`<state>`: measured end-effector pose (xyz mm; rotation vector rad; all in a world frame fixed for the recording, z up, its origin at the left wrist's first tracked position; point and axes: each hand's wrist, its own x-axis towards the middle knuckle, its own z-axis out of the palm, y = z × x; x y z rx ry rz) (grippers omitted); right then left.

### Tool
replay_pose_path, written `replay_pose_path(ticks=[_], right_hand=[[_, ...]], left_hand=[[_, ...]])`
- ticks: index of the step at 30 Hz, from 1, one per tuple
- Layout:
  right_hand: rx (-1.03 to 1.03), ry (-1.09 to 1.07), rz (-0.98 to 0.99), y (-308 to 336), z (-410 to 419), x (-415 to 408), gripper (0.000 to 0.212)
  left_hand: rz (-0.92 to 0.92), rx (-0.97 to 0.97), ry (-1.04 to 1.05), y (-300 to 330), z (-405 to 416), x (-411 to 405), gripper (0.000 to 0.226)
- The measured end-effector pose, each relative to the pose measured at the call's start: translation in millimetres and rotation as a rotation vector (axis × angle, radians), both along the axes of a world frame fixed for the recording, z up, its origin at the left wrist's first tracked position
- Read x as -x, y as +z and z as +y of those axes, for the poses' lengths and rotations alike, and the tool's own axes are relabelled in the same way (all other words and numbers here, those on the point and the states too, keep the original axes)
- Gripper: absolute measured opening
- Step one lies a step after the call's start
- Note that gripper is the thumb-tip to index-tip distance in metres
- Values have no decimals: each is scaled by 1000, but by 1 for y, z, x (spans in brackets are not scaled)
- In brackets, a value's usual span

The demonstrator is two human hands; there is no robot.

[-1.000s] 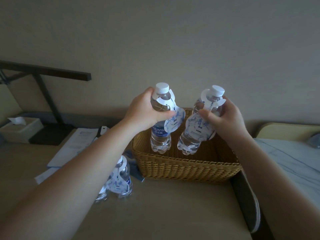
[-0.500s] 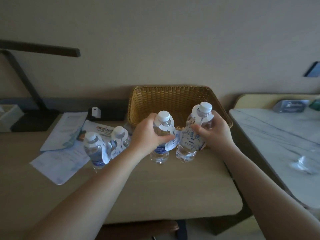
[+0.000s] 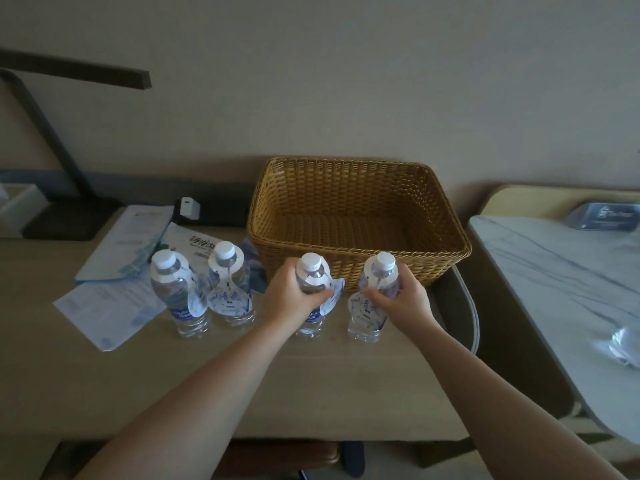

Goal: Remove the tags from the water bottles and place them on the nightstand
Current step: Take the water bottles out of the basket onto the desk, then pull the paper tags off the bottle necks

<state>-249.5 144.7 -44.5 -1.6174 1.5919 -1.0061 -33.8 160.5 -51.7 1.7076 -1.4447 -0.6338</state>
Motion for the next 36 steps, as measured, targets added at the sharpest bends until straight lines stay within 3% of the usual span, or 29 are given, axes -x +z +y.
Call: replay_pose_path(ticks=[11, 15, 17, 20, 22, 25, 28, 30, 33, 36], right_hand=[[-168, 197, -66, -3, -24, 14, 56], [-223, 223, -154, -5, -23, 21, 72], [-238, 219, -190, -6, -21, 22, 73], [-233, 221, -218, -5, -20, 24, 68], [-231, 224, -252, -5, -18, 24, 69], [-243, 229, -315, -5, -13, 24, 82], [-235, 175, -300, -3, -4, 25, 90], [-197, 125, -284, -1, 2, 24, 84], [-135, 60, -285, -3, 10, 21, 58], [-150, 66, -337, -2, 14, 21, 43]], left_hand=[[51, -20, -136, -6, -16, -11, 68], [79, -45, -138, 0, -7, -7, 97], [25, 121, -35, 8, 6, -3, 104], [-140, 580, -2, 24, 25, 9, 68], [-141, 658, -184, 29, 32, 25, 42], [30, 322, -412, 32, 34, 55, 48], [221, -4, -417, 24, 23, 74, 62], [280, -139, -394, 19, 10, 79, 66], [367, -234, -392, 12, 4, 82, 62], [392, -209, -383, 7, 10, 80, 57]])
